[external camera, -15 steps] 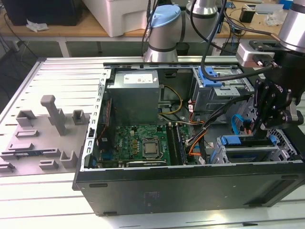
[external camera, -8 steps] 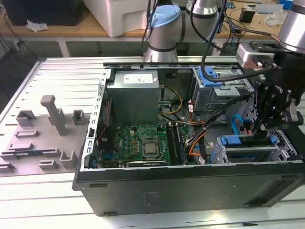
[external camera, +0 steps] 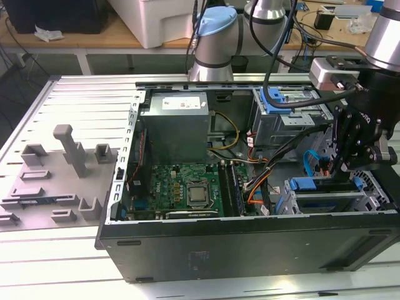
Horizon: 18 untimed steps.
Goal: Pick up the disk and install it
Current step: 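Insert the first disk wire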
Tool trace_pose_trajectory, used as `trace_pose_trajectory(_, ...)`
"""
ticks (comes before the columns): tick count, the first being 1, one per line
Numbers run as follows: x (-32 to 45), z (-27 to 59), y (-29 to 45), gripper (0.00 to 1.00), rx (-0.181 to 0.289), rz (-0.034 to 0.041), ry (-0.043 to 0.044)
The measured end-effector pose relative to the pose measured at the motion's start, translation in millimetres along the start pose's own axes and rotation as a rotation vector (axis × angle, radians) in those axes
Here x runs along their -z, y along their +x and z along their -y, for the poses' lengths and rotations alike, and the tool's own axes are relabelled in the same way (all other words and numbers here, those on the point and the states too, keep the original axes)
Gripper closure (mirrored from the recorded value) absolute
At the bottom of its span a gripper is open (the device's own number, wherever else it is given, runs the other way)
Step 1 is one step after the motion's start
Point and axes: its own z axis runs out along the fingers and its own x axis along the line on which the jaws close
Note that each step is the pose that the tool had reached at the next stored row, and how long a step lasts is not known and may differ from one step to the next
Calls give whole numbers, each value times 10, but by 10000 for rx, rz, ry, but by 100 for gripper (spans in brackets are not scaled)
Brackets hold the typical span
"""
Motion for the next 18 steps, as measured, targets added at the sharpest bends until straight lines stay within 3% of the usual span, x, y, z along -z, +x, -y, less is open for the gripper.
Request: trace_pose_trajectory(18, 37, -6, 5, 83, 0, 4, 0)
